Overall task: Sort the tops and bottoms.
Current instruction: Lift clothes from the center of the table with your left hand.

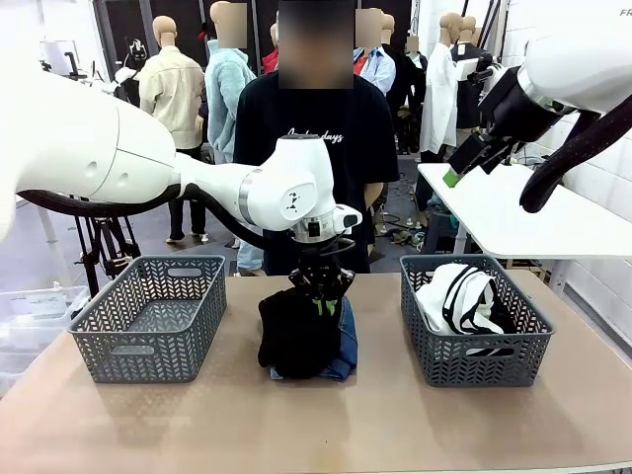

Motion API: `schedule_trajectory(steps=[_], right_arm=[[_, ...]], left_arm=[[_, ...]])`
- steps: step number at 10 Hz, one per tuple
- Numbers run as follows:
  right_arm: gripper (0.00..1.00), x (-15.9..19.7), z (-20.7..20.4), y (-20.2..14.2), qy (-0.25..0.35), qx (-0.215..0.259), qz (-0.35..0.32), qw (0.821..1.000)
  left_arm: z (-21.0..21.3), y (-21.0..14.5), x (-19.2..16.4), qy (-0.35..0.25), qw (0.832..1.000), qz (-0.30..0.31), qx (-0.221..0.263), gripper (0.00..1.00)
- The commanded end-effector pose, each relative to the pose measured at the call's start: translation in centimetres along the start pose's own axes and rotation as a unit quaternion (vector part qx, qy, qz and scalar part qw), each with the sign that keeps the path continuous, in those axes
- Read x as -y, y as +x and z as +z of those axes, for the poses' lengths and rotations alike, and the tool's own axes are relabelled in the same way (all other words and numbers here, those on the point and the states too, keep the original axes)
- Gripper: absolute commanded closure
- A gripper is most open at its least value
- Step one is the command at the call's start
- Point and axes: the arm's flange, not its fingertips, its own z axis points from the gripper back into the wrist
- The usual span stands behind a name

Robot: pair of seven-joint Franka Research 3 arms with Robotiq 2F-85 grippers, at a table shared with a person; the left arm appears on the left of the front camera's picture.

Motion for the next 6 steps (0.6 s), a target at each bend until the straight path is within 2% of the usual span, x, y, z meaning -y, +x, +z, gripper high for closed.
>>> schedule_trajectory(steps=[1,3,4,5,6], right_arm=[[0.0,0.04,-0.05,-0.03,0.001,-0.002,0.0,1.0],[0.0,0.04,-0.05,-0.03,0.001,-0.002,0.0,1.0],[0.0,0.04,-0.05,-0.03,0.001,-0.002,0.0,1.0],[0.0,0.04,-0.05,-0.03,0.001,-0.002,0.0,1.0],[0.0,0.04,-0.05,-0.03,0.001,-0.002,0.0,1.0]], left_arm=[[0.19,0.42,0.25,-0.002,1.0,-0.001,-0.008,1.0],[0.2,0.53,0.16,0.003,1.0,0.008,0.006,1.0],[0.3,0.72,-0.68,0.004,0.999,0.007,0.045,1.0],[0.05,0.11,0.09,0.0,1.0,0.0,0.0,1.0],[0.05,0.11,0.09,0.0,1.0,0.0,0.0,1.0]])
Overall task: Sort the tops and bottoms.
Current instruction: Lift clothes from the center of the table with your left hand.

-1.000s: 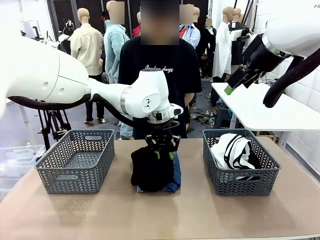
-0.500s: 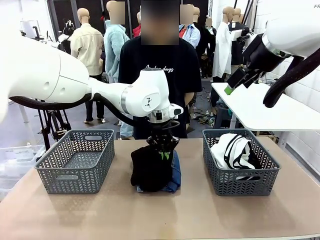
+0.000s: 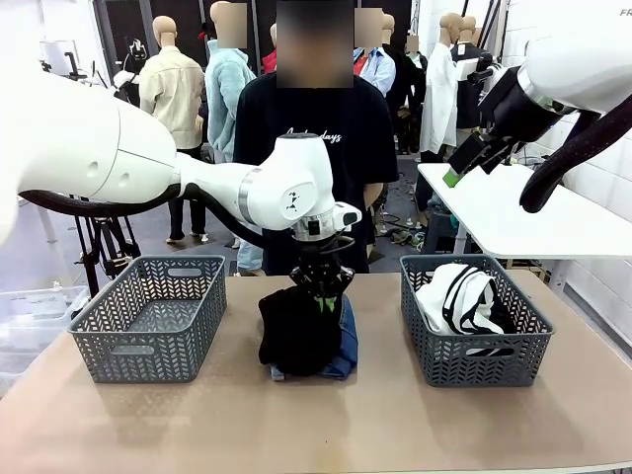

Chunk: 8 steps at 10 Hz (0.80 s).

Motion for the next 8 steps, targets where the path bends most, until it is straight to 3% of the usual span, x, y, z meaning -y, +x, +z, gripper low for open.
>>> schedule_trajectory(steps=[1,4,5,8], right_arm=[[0.0,0.0,-0.1,0.0,0.001,-0.002,0.0,1.0],[0.0,0.0,-0.1,0.0,0.001,-0.002,0.0,1.0],[0.0,0.0,-0.1,0.0,0.001,-0.002,0.0,1.0],[0.0,0.0,-0.1,0.0,0.001,-0.002,0.0,1.0]], left_arm=[[0.1,0.1,-0.1,-0.001,1.0,0.001,0.003,1.0],[10.2,-1.8,-0.3,0.031,0.998,0.028,0.047,1.0],[12.9,-2.2,0.1,0.047,0.997,0.045,0.037,1.0],[17.9,-2.1,1.7,0.094,0.992,0.048,0.073,1.0]])
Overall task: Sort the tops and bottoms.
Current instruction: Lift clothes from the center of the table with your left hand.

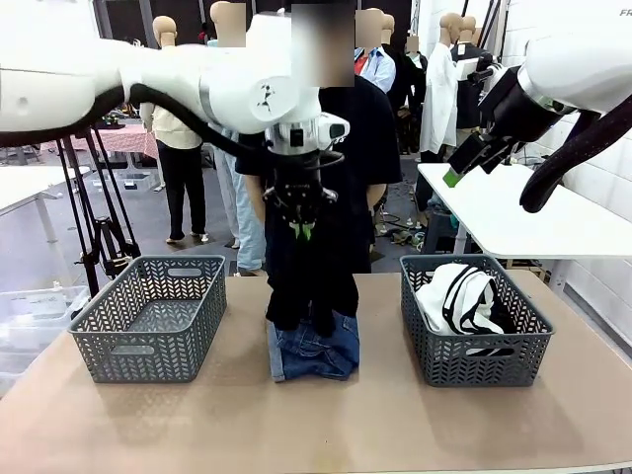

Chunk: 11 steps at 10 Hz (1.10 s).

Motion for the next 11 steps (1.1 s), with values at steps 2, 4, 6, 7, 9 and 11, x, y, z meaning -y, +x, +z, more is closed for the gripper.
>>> schedule_trajectory(steps=[2,4,6,7,9,11], right_arm=[[0.0,0.0,-0.1,0.0,0.001,-0.002,0.0,1.0],[0.0,0.0,-0.1,0.0,0.001,-0.002,0.0,1.0],[0.0,0.0,-0.1,0.0,0.001,-0.002,0.0,1.0],[0.0,0.0,-0.1,0.0,0.001,-0.002,0.0,1.0],[0.0,0.0,-0.1,0.0,0.001,-0.002,0.0,1.0],[0.0,0.0,-0.1,0.0,0.001,-0.002,0.0,1.0]], left_arm=[[2.1,0.8,1.6,0.06,0.998,0.016,0.024,1.0],[1.6,0.1,0.6,0.036,0.999,0.002,0.015,1.0],[1.6,0.1,0.6,0.036,0.999,0.002,0.015,1.0],[1.6,0.1,0.6,0.036,0.999,0.002,0.015,1.0],[1.6,0.1,0.6,0.036,0.999,0.002,0.015,1.0],[1.6,0.1,0.6,0.036,0.999,0.002,0.015,1.0]])
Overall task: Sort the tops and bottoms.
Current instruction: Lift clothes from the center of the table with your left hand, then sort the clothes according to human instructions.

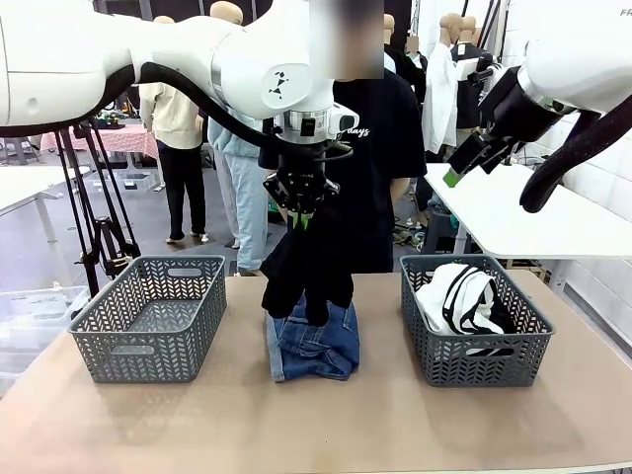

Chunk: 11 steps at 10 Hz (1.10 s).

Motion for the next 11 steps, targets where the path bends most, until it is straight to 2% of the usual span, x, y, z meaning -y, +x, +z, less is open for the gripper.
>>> schedule_trajectory(steps=[1,11], right_arm=[[0.0,0.03,-0.07,-0.02,0.001,-0.002,0.0,1.0],[0.0,0.03,-0.07,-0.02,0.001,-0.002,0.0,1.0]], left_arm=[[0.47,-0.11,-0.45,-0.012,1.0,-0.003,0.003,1.0],[0.47,-0.11,-0.45,-0.012,1.0,-0.003,0.003,1.0]])
